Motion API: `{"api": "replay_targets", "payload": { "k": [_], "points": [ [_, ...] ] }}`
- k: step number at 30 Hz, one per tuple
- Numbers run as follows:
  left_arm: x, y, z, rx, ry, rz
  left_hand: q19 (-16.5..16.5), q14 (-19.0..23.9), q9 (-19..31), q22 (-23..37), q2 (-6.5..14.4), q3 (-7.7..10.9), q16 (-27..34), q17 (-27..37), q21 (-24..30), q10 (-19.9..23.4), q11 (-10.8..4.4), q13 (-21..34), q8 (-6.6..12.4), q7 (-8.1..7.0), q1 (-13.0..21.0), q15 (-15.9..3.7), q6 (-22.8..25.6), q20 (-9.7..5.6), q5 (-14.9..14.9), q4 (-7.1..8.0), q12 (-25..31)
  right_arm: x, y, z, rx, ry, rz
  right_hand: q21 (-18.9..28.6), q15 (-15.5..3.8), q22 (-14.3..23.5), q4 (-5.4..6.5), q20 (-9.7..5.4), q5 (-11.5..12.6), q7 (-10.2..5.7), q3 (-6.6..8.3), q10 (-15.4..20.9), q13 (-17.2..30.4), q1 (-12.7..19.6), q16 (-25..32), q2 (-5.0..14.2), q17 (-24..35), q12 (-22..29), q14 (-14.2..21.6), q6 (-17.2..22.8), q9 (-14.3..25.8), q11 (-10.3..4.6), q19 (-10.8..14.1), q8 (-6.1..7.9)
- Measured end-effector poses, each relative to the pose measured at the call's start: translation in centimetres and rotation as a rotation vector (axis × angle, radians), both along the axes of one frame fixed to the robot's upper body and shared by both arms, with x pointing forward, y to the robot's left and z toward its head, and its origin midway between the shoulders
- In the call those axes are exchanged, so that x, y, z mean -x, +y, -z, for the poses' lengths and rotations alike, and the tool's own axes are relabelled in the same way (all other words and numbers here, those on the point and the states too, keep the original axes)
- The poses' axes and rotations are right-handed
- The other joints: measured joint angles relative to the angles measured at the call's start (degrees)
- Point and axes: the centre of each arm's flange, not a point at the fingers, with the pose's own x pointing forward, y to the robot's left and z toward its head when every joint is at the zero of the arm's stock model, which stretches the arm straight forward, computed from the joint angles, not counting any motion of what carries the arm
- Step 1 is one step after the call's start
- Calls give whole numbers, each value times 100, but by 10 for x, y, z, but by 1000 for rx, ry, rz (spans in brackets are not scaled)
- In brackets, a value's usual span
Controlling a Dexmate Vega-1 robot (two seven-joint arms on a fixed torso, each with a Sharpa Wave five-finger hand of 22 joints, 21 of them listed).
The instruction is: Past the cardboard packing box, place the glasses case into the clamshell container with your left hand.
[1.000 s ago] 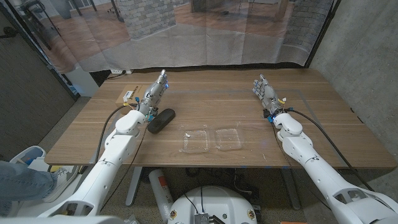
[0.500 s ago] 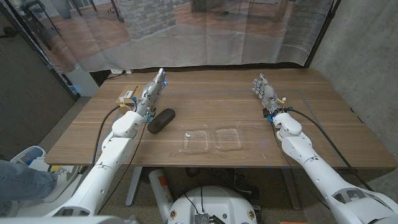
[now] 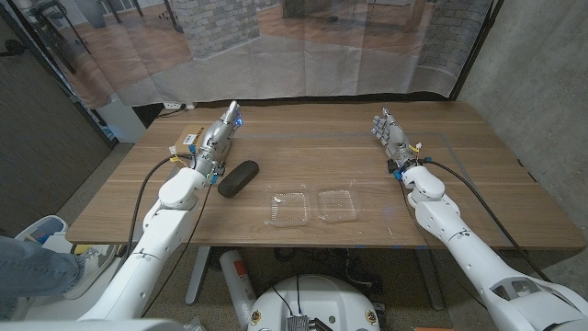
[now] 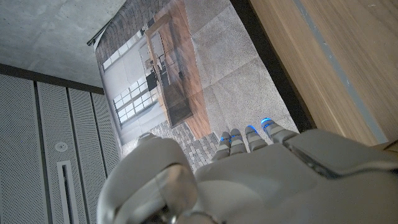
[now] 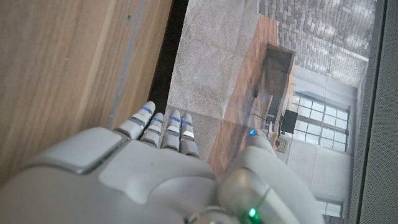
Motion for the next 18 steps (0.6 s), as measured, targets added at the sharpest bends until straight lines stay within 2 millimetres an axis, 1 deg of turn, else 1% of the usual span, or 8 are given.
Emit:
{"api": "replay_targets", "payload": {
  "k": [2, 6, 9, 12, 15, 18],
  "points": [
    [3, 3, 1, -1, -4, -7, 0, 0, 0, 0, 0, 0, 0, 0, 0, 18, -18, 0, 0, 0, 0, 0, 0, 0, 0, 0, 0, 0, 0, 0, 1, 1, 0, 0, 0, 0, 0, 0, 0, -29, 0, 6, 0, 0, 0, 0, 0, 0, 0, 29, 0, -6, 0, 0],
    [5, 6, 2, -2, -8, -15, 0, 34, 0, 0, 0, 0, 0, 0, 0, 28, -8, 0, 0, 31, 0, 34, 31, 0, 0, 0, 0, 0, 0, -1, 1, 3, 1, 0, 0, 0, 0, 0, 0, -29, 0, 22, 0, 0, 0, 0, 0, 0, 0, 29, 0, -22, 0, 0],
    [8, 9, 2, -6, -16, -25, 29, 34, 0, 0, 0, 11, 0, 0, 0, 28, -8, 0, 0, 11, 0, 34, 51, 29, 0, -11, 0, 0, 0, -1, 1, 4, 2, 0, 0, 0, 0, 0, 0, -29, 0, 22, 0, 0, 0, 0, 0, 0, 0, 29, 0, -22, 0, 0],
    [9, 10, 3, -9, -22, -33, 60, 66, 0, 0, 0, 24, 0, 0, 0, 58, -39, 0, 0, -9, 0, 3, 71, 0, 0, -23, 26, 0, 0, -2, 1, 3, 2, 0, -31, 0, 0, 0, 0, -28, 0, 22, -1, 0, 0, 0, 0, 0, 32, 29, 0, -21, 0, 0],
    [10, 11, 4, -12, -24, -39, 60, 99, 0, 0, 25, 23, 0, 0, 0, 89, -8, 0, 0, -41, 25, 13, 103, -1, 0, -23, 26, -1, 0, -2, 0, 4, 3, 0, -31, 0, 0, 0, 0, -28, 0, 22, -1, 20, 0, 20, 0, 0, 32, 28, 0, -21, 0, 0],
    [11, 13, 4, -17, -29, -49, 60, 117, 0, 0, 30, 12, 0, 0, 22, 120, -39, 0, 44, -39, 30, -5, 104, 0, 0, -35, 26, -2, 0, -2, -1, 7, 4, 0, -31, 0, 0, 0, 0, -28, 0, 21, 0, 38, 0, 38, 0, 0, 31, 28, 0, -21, 0, 0]
  ]
}}
